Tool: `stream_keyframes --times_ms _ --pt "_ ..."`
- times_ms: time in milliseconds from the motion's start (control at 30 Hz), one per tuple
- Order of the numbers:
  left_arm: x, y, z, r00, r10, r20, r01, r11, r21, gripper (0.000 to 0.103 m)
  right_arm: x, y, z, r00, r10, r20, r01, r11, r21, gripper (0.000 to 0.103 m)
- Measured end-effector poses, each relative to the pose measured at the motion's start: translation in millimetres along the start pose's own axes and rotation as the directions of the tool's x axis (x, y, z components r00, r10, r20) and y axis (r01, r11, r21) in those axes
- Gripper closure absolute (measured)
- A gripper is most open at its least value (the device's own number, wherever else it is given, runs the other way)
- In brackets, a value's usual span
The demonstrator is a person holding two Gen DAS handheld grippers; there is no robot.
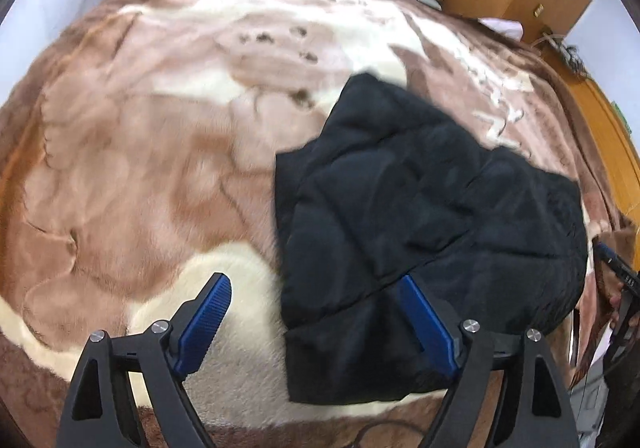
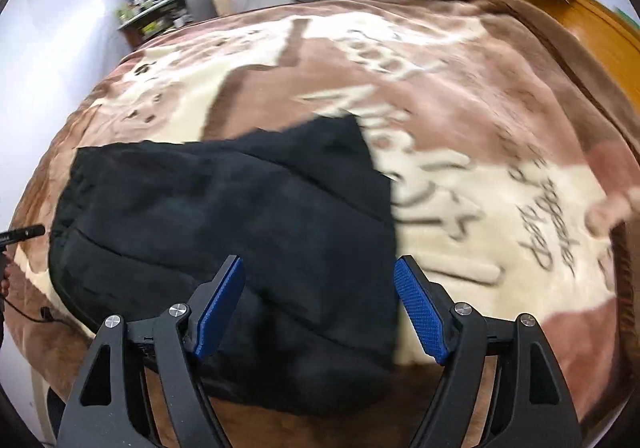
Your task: Fold large clothes
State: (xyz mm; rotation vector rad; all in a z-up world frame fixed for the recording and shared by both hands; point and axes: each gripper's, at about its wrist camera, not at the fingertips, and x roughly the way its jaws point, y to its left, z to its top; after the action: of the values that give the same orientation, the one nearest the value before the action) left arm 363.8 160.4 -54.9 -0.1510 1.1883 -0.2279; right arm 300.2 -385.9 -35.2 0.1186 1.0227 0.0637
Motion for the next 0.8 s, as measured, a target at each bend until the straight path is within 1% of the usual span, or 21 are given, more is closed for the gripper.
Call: stream_keyframes --times_ms 67,133,233,267,367,467,533,567,600,667,700,733,800 --pt "11 6 -7 0.998 -0.048 -0.030 0.048 0.999 -0.009 0.016 0 -19 -7 1.000 0.028 -0.012 -0.027 0.999 0.039 0.026" --pt "24 10 -9 0.995 -0.089 -0.044 0.088 0.995 -0.036 0.015 3 -38 -16 0.998 0.060 -0.028 -0.058 0.995 0.080 0.026" --pt "40 11 -9 0.993 -0.108 -0.053 0.105 0.993 -0.056 0.012 19 -56 -26 0.994 0.085 -0.074 -0.076 0.990 0.117 0.026" --pt "45 12 -9 0.991 -0.122 -0.056 0.118 0.991 -0.066 0.011 24 -59 -28 0.991 0.117 -0.071 -0.107 0.986 0.131 0.026" --pt "57 10 -7 0.986 -0.151 -0.068 0.146 0.987 -0.069 0.007 34 -64 -33 0.972 0.226 -0.060 -0.214 0.963 0.166 0.026" --pt "70 5 -5 0.977 -0.189 -0.099 0.183 0.981 -0.066 0.006 50 -60 -34 0.956 0.283 -0.075 -0.269 0.950 0.161 0.025" --pt "79 4 -4 0.973 -0.199 -0.116 0.191 0.979 -0.074 0.000 65 -58 -33 0.944 0.316 -0.098 -0.298 0.940 0.167 0.021" --pt "85 6 -3 0.972 -0.198 -0.123 0.189 0.979 -0.081 0.000 72 -60 -32 0.940 0.324 -0.109 -0.302 0.937 0.175 0.012" --pt "90 6 -4 0.970 -0.207 -0.129 0.197 0.976 -0.089 0.000 82 -63 -32 0.936 0.330 -0.120 -0.305 0.933 0.190 0.000" --pt "99 9 -5 0.963 -0.228 -0.145 0.215 0.971 -0.106 0.000 95 -69 -33 0.930 0.342 -0.137 -0.309 0.926 0.218 0.000" --pt "102 8 -5 0.962 -0.229 -0.146 0.215 0.971 -0.104 0.000 102 -71 -33 0.918 0.369 -0.143 -0.331 0.914 0.234 0.000" --pt "104 6 -4 0.965 -0.220 -0.146 0.208 0.974 -0.089 0.000 107 -72 -34 0.909 0.390 -0.147 -0.349 0.905 0.243 0.000" --pt "108 -1 -3 0.969 -0.195 -0.154 0.190 0.981 -0.049 0.000 113 -70 -33 0.904 0.398 -0.155 -0.362 0.907 0.217 0.000"
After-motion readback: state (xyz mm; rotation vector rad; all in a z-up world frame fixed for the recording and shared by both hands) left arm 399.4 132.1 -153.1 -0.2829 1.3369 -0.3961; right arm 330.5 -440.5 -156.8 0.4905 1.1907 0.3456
